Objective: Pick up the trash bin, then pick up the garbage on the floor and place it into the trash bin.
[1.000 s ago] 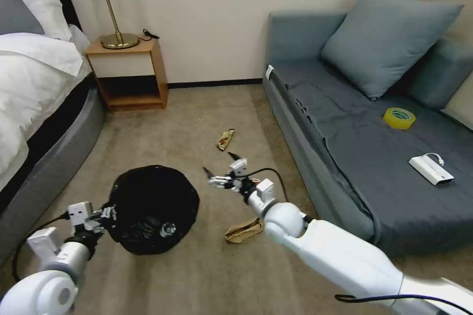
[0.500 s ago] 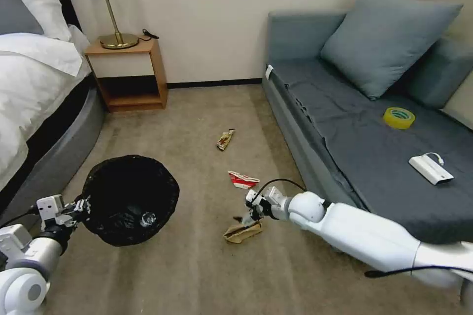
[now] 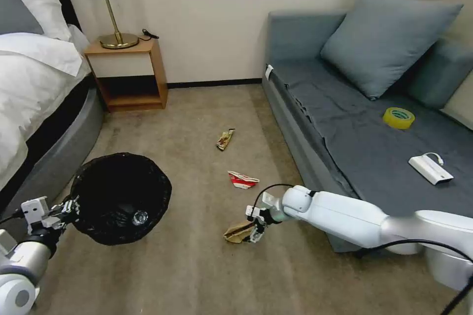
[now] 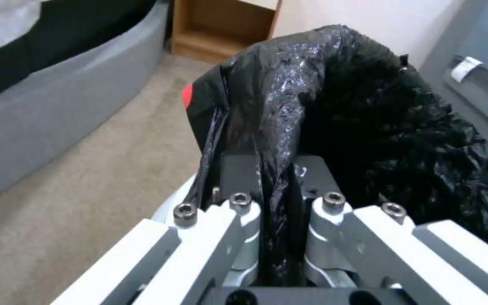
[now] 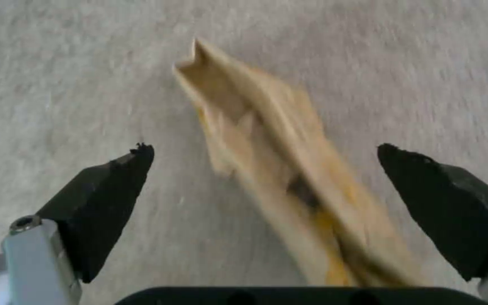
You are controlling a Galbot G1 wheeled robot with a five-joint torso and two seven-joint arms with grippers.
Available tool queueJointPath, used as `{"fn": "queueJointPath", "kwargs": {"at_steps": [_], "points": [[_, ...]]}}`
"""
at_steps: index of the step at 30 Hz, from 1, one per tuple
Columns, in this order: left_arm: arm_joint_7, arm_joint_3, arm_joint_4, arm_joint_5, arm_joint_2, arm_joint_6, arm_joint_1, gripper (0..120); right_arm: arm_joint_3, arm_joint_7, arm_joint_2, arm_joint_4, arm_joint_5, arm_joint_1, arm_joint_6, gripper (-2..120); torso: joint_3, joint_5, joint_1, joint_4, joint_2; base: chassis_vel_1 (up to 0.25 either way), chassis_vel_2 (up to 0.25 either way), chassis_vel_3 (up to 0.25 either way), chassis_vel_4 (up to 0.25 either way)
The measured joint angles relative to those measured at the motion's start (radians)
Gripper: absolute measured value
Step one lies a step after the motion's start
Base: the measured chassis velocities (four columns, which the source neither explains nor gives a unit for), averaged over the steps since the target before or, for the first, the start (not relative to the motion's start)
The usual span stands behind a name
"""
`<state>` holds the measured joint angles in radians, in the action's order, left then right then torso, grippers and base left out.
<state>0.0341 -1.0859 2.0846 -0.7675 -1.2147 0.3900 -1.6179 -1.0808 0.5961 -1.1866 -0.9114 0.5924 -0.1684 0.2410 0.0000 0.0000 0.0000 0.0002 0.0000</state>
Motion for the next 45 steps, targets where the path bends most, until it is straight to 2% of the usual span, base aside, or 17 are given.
{"fn": "queueJointPath", "kwargs": {"at_steps": [3,5,17,19,22,23,26,27,30,31,33,34,38,40,43,45], "points": [[0.000,-0.004,0.000,0.000,-0.005,-0.001,-0.001,5,0.000,0.006,-0.033,0.051,-0.001,-0.001,-0.015,100,0.000,0.0001,0.000,0.0001,0.000,0.000,0.000,0.000,0.000],[-0.001,-0.005,0.005,0.004,-0.016,-0.001,-0.004,5,0.003,0.024,-0.081,0.145,-0.015,-0.012,-0.045,100,0.000,0.0001,0.000,0.0000,0.000,0.000,0.000,0.000,0.000],[-0.008,0.016,0.012,0.030,-0.035,0.009,0.006,5,0.047,0.102,-0.149,0.341,-0.104,-0.047,-0.110,98,0.000,-0.0001,0.000,-0.0003,0.000,0.000,0.000,0.000,0.000],[-0.008,0.018,0.011,0.033,-0.035,0.010,0.008,5,0.050,0.106,-0.153,0.349,-0.107,-0.050,-0.117,93,0.000,0.0000,0.000,-0.0003,0.000,0.000,0.000,0.000,0.000],[-0.010,0.026,0.009,0.042,-0.038,0.012,0.013,5,0.059,0.115,-0.154,0.355,-0.108,-0.056,-0.129,80,0.000,0.0000,0.000,-0.0003,0.000,0.000,0.000,0.000,0.000],[-0.010,0.026,0.009,0.042,-0.038,0.012,0.013,5,0.059,0.115,-0.154,0.355,-0.108,-0.056,-0.129,80,0.000,0.0000,0.000,-0.0003,0.000,0.000,0.000,0.000,0.000],[-0.010,0.038,0.009,0.050,-0.044,0.014,0.017,5,0.067,0.119,-0.154,0.355,-0.108,-0.061,-0.137,67,0.000,0.0000,0.000,-0.0003,0.000,0.000,0.000,0.000,0.000],[-0.010,0.038,0.009,0.050,-0.044,0.014,0.017,5,0.067,0.119,-0.154,0.355,-0.108,-0.061,-0.137,67,0.000,0.0000,0.000,-0.0003,0.000,0.000,0.000,0.000,0.000],[-0.010,0.043,0.009,0.053,-0.045,0.015,0.020,5,0.077,0.119,-0.154,0.356,-0.108,-0.065,-0.144,51,0.000,0.0000,0.000,-0.0003,0.000,0.000,0.000,0.000,0.000],[-0.010,0.043,0.009,0.053,-0.045,0.015,0.020,5,0.077,0.119,-0.154,0.356,-0.108,-0.065,-0.144,51,0.000,0.0000,0.000,-0.0003,0.000,0.000,0.000,0.000,0.000],[-0.011,0.044,0.010,0.052,-0.045,0.016,0.021,5,0.084,0.115,-0.152,0.353,-0.109,-0.070,-0.147,40,0.000,0.0000,0.000,-0.0002,0.000,0.000,0.000,0.000,0.000],[-0.011,0.044,0.010,0.052,-0.045,0.016,0.021,5,0.084,0.115,-0.152,0.353,-0.109,-0.070,-0.147,40,0.000,0.0000,0.000,-0.0002,0.000,0.000,0.000,0.000,0.000],[-0.011,0.047,0.011,0.049,-0.048,0.017,0.018,5,0.102,0.088,-0.145,0.339,-0.119,-0.087,-0.153,22,0.000,0.0001,0.000,-0.0003,0.000,0.000,0.000,0.000,0.000],[-0.011,0.048,0.011,0.048,-0.048,0.017,0.016,5,0.106,0.082,-0.144,0.336,-0.121,-0.090,-0.155,19,0.000,0.0000,0.000,-0.0003,0.000,0.000,0.000,0.000,0.000],[-0.011,0.049,0.015,0.041,-0.049,0.017,0.007,5,0.135,0.051,-0.142,0.327,-0.139,-0.106,-0.163,4,0.000,0.0001,0.000,-0.0003,0.000,0.000,0.000,0.000,0.000],[-0.011,0.049,0.016,0.037,-0.048,0.017,0.004,5,0.146,0.042,-0.142,0.324,-0.146,-0.110,-0.166,0,0.000,0.0001,0.000,-0.0002,0.000,0.000,0.000,0.000,0.000]]}}
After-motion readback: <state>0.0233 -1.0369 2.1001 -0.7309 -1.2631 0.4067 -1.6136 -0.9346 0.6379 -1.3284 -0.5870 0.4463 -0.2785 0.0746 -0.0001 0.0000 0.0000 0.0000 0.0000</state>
